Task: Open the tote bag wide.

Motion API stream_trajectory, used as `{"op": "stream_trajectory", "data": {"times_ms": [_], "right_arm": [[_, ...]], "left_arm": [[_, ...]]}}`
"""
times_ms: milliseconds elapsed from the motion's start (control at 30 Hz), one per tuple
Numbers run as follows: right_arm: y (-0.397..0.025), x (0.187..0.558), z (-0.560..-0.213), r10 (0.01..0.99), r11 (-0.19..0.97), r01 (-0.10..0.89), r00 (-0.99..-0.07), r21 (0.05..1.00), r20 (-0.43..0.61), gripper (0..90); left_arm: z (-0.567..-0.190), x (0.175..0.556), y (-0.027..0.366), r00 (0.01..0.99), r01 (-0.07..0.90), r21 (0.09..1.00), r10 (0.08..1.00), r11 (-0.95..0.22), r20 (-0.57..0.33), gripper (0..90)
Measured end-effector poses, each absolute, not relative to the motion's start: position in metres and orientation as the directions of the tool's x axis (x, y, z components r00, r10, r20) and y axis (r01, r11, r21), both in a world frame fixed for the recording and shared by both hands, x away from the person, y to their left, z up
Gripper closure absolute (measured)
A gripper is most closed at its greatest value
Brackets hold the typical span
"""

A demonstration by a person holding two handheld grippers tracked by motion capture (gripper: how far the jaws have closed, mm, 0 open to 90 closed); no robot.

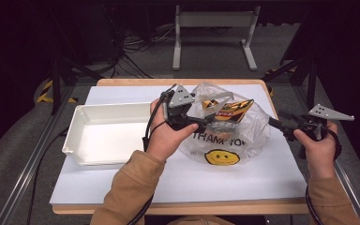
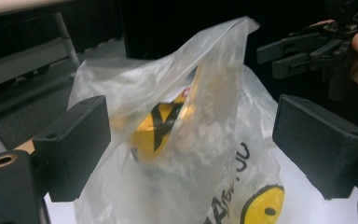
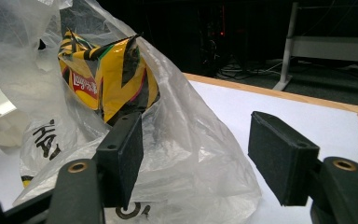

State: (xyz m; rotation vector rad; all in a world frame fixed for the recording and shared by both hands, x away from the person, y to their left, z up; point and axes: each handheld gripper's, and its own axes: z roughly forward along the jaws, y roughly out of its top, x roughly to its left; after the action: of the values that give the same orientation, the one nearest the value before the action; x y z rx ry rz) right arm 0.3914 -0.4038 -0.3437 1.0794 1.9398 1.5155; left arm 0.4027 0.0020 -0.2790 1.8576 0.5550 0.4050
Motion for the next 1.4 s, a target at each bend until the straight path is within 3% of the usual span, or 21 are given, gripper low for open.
{"op": "stream_trajectory", "data": {"times_ms": [500, 767, 967, 1033, 1167, 1233, 1400], "right_arm": [[-0.407, 0.390, -0.343, 0.798, 0.081, 0.306, -0.591, 0.949, 0.123, 35.7], [-0.407, 0.390, -0.344, 0.795, 0.080, 0.308, -0.594, 0.948, 0.126, 35.3], [-0.406, 0.391, -0.345, 0.793, 0.084, 0.309, -0.596, 0.947, 0.125, 35.2], [-0.405, 0.391, -0.345, 0.792, 0.085, 0.311, -0.597, 0.947, 0.125, 35.2], [-0.405, 0.391, -0.345, 0.793, 0.085, 0.312, -0.597, 0.946, 0.126, 35.3], [-0.405, 0.391, -0.346, 0.792, 0.087, 0.311, -0.598, 0.946, 0.124, 35.4], [-0.404, 0.392, -0.346, 0.792, 0.086, 0.312, -0.598, 0.946, 0.125, 35.5]], "left_arm": [[-0.276, 0.417, -0.027, 0.873, 0.158, 0.941, 0.488, -0.300, 0.009, 10.6], [-0.280, 0.423, -0.040, 0.863, 0.090, 0.923, 0.492, -0.373, 0.115, 10.0], [-0.286, 0.434, -0.038, 0.840, 0.105, 0.910, 0.526, -0.400, 0.134, 13.1], [-0.288, 0.437, -0.033, 0.838, 0.101, 0.908, 0.527, -0.408, 0.144, 24.4], [-0.287, 0.438, -0.024, 0.828, 0.085, 0.915, 0.539, -0.395, 0.156, 57.3], [-0.285, 0.437, -0.018, 0.818, 0.080, 0.917, 0.551, -0.390, 0.163, 68.3], [-0.281, 0.437, -0.005, 0.802, 0.088, 0.927, 0.578, -0.364, 0.151, 84.3]]}}
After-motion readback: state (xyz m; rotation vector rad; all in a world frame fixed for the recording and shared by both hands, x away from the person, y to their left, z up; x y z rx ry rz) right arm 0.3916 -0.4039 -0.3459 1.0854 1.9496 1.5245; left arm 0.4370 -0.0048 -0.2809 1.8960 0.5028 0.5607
